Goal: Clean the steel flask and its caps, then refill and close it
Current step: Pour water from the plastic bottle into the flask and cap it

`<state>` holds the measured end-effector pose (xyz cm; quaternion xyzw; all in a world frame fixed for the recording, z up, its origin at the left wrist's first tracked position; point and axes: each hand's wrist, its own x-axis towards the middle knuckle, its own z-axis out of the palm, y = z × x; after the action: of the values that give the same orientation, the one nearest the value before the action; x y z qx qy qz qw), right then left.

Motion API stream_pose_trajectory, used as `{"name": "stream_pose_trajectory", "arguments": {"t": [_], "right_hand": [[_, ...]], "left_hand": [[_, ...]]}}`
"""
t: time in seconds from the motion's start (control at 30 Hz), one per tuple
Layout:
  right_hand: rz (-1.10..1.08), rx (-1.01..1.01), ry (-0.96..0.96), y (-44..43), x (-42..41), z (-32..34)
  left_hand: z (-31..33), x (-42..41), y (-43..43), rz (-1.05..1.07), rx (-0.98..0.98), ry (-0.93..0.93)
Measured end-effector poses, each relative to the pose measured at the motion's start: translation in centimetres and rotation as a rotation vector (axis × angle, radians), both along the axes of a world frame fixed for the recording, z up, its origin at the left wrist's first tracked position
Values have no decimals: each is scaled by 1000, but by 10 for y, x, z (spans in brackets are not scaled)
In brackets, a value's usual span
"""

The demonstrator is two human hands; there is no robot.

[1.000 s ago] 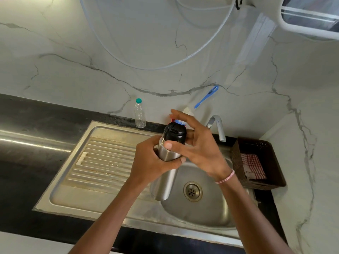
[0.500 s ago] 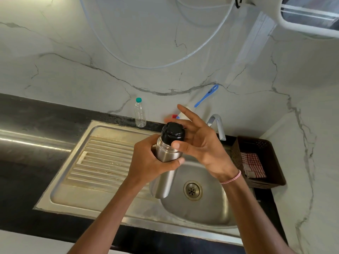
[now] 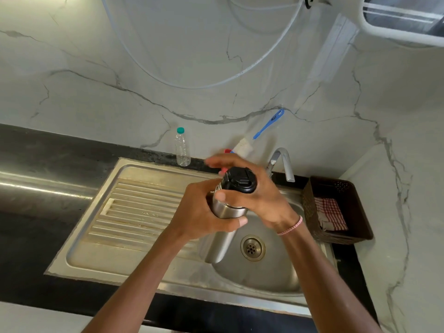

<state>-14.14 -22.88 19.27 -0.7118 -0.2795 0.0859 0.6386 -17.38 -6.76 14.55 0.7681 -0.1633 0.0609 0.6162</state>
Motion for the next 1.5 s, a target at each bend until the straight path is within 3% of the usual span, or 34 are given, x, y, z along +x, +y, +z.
{"name": "stream_pose_trajectory", "arguments": {"t": [0.07, 0.13, 0.2, 0.3, 0.37, 0.47, 0.53, 0.63, 0.77, 0.93, 1.0, 1.17, 1.23, 1.5], "right_hand": [[85, 13, 44, 2, -1, 2], [20, 32, 80, 4, -3, 0], [-153, 15, 87, 9, -7, -7], [-595, -100, 77, 29, -14, -23], [-705, -130, 54, 38, -18, -29], [-353, -37, 45, 21, -8, -24], [-62, -3, 40, 6, 0, -18], [157, -56, 7, 1, 6, -13], [3, -38, -2, 10, -3, -18], [-593, -156, -42, 35, -15, -41], [-680, -190, -40, 42, -18, -46], [-67, -4, 37, 16, -2, -34], [71, -5, 15, 13, 4, -32], [-173, -22, -13, 27, -7, -44]], "left_hand": [[-3, 0, -1, -11, 6, 26], [-10, -1, -2, 41, 4, 30], [-12, -4, -7, 144, 26, 13], [-10, -10, -23, 323, 75, 9], [-13, -12, -28, 390, 106, 11], [-19, -8, -15, 338, 126, -2], [-22, -5, -2, 188, 91, 1], [-24, -3, 4, 26, 81, 15], [-28, -7, 1, 84, 36, 18], [-29, -12, -17, 334, 134, -4], [-31, -14, -21, 395, 152, 13], [-31, -9, 3, 191, 119, -3], [-29, -7, 8, 94, 99, 1], [-41, -12, 2, 169, 92, 65]]}}
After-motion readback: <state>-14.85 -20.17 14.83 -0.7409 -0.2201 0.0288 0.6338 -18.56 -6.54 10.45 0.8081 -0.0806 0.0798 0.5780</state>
